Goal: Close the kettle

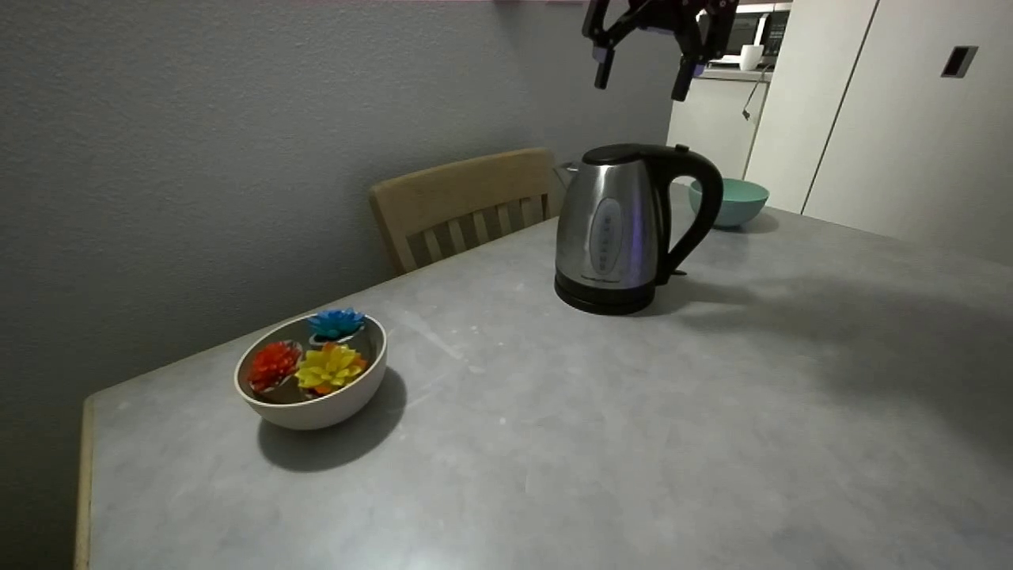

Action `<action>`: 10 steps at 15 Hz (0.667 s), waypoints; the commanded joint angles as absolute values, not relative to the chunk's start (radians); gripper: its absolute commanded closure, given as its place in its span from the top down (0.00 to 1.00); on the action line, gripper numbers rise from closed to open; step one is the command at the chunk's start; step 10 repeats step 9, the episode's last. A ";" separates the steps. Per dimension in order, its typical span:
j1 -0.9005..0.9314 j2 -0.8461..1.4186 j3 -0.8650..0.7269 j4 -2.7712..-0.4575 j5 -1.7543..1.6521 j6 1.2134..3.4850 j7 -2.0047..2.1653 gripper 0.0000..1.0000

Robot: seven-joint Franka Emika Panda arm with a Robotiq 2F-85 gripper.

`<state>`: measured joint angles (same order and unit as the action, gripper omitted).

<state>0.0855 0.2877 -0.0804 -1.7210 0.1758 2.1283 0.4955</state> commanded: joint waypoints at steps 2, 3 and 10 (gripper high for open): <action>0.046 0.278 -0.049 -1.723 0.245 2.077 0.452 1.00; 0.043 0.280 -0.047 -1.722 0.259 2.077 0.439 1.00; 0.053 0.288 -0.050 -1.719 0.232 2.102 0.468 1.00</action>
